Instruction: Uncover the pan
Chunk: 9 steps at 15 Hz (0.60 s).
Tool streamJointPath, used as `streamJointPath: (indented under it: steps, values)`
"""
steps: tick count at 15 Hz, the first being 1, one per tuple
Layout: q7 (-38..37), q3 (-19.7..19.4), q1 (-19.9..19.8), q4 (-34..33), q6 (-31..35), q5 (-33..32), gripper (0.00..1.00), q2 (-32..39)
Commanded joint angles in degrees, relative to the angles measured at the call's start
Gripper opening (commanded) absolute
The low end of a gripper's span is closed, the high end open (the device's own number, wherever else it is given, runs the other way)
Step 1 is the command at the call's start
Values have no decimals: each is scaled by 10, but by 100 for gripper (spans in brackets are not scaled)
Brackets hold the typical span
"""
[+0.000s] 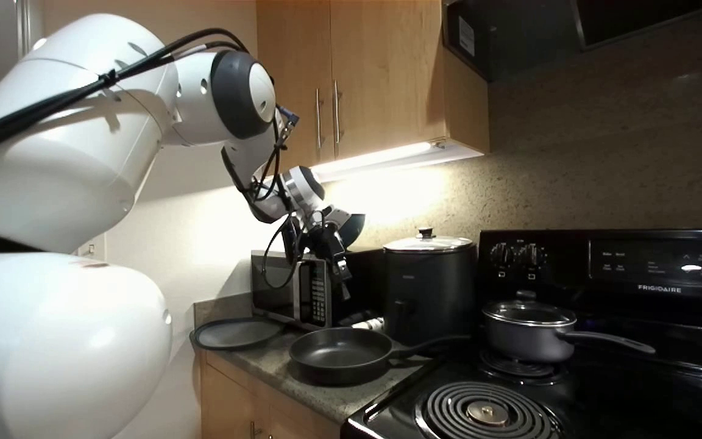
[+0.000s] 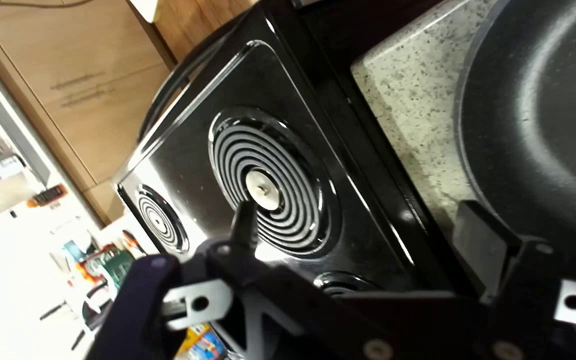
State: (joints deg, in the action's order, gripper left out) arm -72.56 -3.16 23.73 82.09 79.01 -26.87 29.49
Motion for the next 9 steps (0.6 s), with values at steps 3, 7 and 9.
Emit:
streamJointPath:
  steps: [3, 7, 9]
  values:
    - [-27, 21, -46, 25, -9, 24, 100, -24]
    - [22, 27, -40, 34, 25, -51, 100, -27]
    - [64, 27, -49, 26, 62, -104, 100, -15]
